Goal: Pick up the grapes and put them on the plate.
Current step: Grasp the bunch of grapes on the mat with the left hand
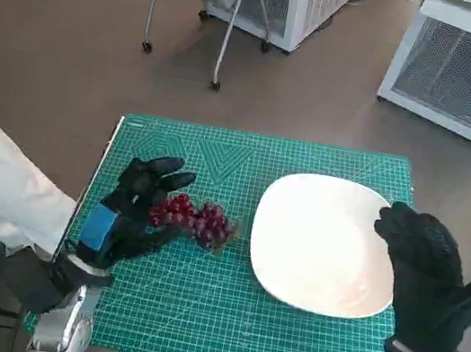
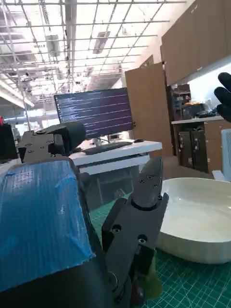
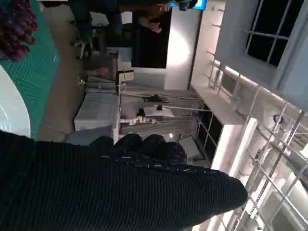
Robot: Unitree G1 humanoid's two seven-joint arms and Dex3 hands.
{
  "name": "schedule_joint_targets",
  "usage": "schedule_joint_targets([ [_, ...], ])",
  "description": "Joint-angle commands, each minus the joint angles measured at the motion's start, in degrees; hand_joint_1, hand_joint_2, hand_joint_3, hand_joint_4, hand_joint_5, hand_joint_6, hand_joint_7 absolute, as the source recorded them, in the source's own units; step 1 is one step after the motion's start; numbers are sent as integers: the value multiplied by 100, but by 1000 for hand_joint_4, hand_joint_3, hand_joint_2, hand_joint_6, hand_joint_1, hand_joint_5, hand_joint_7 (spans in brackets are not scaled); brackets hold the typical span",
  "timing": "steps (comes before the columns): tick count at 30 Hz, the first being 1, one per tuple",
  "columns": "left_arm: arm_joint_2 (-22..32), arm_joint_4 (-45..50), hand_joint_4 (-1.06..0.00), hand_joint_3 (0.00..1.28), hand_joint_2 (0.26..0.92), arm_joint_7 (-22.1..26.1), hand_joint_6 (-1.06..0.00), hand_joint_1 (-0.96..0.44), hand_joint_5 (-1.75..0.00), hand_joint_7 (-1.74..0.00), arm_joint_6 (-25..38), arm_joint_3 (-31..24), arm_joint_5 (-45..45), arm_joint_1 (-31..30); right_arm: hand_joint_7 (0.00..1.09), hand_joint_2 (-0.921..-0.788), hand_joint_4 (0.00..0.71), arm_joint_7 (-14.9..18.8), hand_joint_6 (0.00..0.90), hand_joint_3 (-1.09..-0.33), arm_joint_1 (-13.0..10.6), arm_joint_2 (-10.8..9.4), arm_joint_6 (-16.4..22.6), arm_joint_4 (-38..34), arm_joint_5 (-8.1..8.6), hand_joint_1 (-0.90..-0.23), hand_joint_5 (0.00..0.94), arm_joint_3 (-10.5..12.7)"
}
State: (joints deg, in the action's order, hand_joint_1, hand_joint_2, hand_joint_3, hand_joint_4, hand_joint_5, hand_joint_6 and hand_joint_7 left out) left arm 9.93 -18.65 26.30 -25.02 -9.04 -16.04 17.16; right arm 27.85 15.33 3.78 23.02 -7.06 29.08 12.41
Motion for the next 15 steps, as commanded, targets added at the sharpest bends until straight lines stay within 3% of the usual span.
schedule_joint_targets([
  [1, 11, 93, -112, 86, 921, -27, -86, -248, -748, -896, -8, 14, 24, -47, 882, -921, 439, -23, 246, -522, -30, -2, -110, -82, -12, -373, 510, 1],
  [15, 2, 112, -112, 88, 921, -32, -86, -257, -750, -896, -25, 27, 29, -72, 876, -921, 439, -32, 249, -523, -16, -3, -133, -85, -43, -372, 509, -10],
])
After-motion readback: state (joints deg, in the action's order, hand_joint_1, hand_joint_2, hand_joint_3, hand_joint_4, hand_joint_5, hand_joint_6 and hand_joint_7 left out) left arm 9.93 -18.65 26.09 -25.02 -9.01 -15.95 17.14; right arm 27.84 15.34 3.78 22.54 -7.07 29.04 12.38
